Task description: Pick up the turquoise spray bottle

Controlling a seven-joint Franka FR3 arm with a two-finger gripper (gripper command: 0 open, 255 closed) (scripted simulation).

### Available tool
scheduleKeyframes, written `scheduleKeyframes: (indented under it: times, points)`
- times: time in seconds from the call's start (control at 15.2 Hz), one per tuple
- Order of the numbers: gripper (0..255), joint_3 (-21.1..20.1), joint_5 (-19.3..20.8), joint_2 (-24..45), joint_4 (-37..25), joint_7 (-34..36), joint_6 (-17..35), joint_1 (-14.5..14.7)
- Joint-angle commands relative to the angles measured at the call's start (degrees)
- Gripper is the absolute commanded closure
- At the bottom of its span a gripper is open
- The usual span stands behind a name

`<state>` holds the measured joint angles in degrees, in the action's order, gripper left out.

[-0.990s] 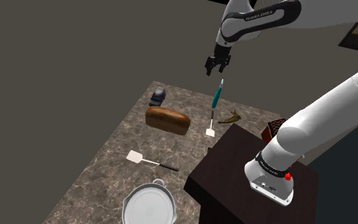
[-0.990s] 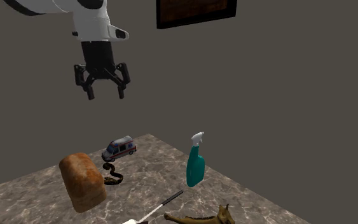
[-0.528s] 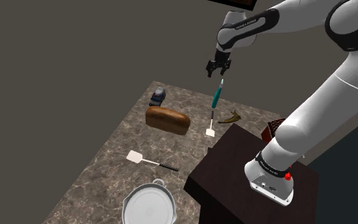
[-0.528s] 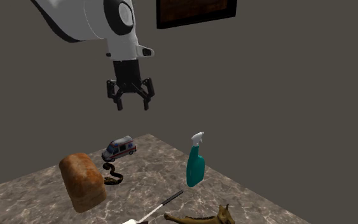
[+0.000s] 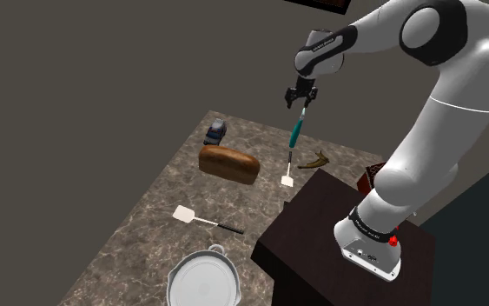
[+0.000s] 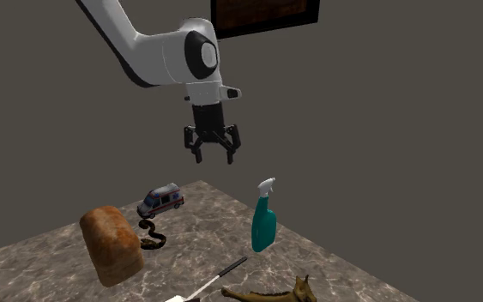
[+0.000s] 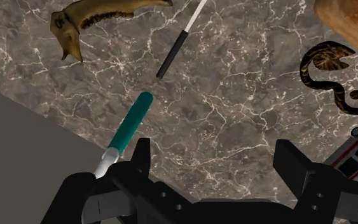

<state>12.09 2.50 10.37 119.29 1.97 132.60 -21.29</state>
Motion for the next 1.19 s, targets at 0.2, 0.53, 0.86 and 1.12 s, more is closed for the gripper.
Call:
scheduleKeyframes:
  times: [0.2, 0.53, 0.86, 1.12]
  points:
    - [0, 1.7, -2.1, 8.6, -6.0, 0.0, 2.8, -3.0]
    - [0, 2.8, -4.5, 16.9, -12.8, 0.3, 4.1, -6.4]
    - [0, 2.8, -5.7, 21.2, -15.2, 0.3, 6.0, -7.9]
    - [0, 2.4, -6.2, 23.3, -15.1, 0.2, 8.2, -8.2]
